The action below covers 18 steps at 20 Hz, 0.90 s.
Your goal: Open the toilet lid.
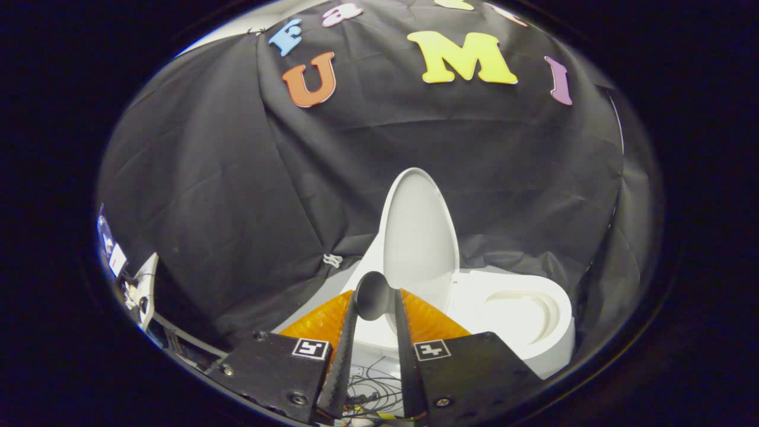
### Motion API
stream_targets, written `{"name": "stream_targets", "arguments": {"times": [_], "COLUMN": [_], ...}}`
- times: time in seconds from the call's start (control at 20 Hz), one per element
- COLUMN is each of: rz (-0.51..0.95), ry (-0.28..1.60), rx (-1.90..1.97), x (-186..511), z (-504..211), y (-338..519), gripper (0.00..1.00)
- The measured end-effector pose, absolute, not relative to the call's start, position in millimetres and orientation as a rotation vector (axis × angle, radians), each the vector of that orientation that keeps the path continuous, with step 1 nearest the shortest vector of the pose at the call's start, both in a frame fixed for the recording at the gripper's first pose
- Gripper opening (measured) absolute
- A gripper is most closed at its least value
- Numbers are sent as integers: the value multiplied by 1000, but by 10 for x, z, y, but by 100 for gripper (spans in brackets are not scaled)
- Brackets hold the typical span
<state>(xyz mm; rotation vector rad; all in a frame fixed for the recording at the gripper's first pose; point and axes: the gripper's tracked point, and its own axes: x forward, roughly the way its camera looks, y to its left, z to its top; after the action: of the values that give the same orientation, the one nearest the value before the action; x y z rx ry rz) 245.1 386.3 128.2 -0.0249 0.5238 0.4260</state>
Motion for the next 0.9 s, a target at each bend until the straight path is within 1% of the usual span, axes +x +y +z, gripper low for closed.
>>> {"name": "stream_targets", "arguments": {"times": [0.15, 0.25, 0.3, 0.35, 0.4, 0.5, 0.7, 0.85, 0.9], "rz": [423, 420, 416, 411, 402, 378, 303, 254, 235], "ry": [412, 350, 326, 303, 284, 246, 167, 140, 125], "rx": [-53, -50, -41, -28, -19, 5, 8, 9, 17], "x": [2226, 2047, 1954, 1864, 1770, 1578, 1240, 990, 903], "z": [1626, 1775, 1836, 1884, 1937, 2009, 2014, 1899, 1876], "y": [3593, 3359, 3224, 3088, 2948, 2652, 2024, 1634, 1510], "gripper": [41, 47, 53, 55, 63, 64, 82, 95, 95]}}
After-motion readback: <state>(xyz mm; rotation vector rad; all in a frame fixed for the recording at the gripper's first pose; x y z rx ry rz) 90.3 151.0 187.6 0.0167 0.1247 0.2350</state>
